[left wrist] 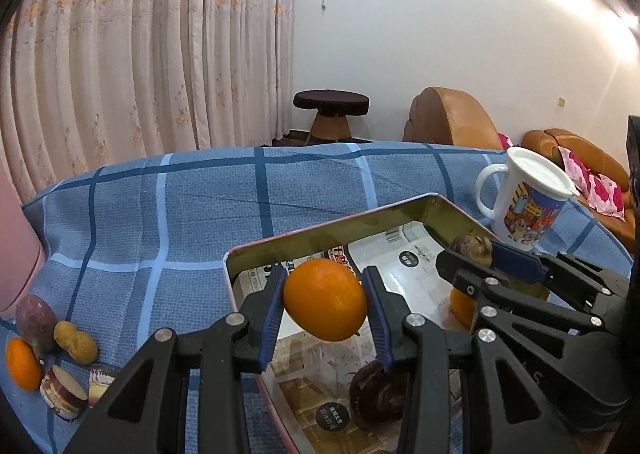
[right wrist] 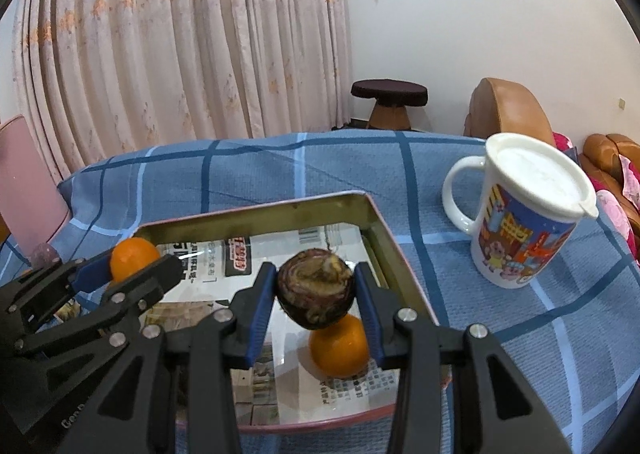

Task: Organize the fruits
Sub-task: 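Carry both fruits over the pink tin box and open both tools inside it, then withdraw both open tools from the tin toward the remaining fruits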

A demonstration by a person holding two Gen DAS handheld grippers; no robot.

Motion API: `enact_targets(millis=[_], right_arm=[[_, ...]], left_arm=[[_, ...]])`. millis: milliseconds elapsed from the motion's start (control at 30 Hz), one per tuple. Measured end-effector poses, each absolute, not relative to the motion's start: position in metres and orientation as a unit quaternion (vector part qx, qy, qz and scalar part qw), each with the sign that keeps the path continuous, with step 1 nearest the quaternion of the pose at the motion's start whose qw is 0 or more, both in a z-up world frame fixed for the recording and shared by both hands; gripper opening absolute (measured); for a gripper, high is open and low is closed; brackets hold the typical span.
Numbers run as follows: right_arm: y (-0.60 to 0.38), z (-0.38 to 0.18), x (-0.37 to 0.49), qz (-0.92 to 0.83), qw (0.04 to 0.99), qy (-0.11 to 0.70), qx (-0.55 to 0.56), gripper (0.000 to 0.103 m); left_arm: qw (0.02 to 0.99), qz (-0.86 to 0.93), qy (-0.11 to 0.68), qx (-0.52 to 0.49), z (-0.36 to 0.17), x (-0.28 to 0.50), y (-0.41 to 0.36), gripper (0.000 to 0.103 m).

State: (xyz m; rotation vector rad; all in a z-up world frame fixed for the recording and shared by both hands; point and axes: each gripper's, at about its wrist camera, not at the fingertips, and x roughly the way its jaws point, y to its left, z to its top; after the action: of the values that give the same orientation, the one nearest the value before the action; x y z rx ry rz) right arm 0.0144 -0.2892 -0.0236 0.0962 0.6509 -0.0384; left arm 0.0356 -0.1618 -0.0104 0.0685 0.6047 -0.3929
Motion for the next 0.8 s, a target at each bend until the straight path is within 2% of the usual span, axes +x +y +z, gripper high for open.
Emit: enact_targets(millis=[333,533,633,700,733,800], right_arm=[[-0.287,-0.023,0.014,-0.017,0.946,0.319,0.047,0.045],[-0.293,-0.020,0.008,-0.030,0.951,0.303,0.059,0.064],[-0.296,-0.014,0.002,-0.035,0.956,0.283,0.066,0.068],[-0.301,-0.009,-0.002,-0.043,0.960,0.268,0.075,0.073],[-0.304,-0.007,-0.004,-0.045,0.961,0.261,0.081,0.076],[-0.310,-0.004,-0.007,-0.046,0.962,0.249,0.099,0.087]], left_arm=[[0.935,-0.183,0.302,0.034,-0.013,0.037,-0.162,0.041],[0.941,-0.172,0.290,0.028,-0.010,0.031,-0.157,0.042],[0.949,-0.166,0.265,0.038,-0.004,0.025,-0.155,0.051],[0.953,-0.163,0.253,0.031,0.000,0.023,-0.151,0.066],[0.955,-0.164,0.247,0.023,0.002,0.022,-0.148,0.070],[0.957,-0.166,0.239,0.009,0.005,0.022,-0.142,0.078]])
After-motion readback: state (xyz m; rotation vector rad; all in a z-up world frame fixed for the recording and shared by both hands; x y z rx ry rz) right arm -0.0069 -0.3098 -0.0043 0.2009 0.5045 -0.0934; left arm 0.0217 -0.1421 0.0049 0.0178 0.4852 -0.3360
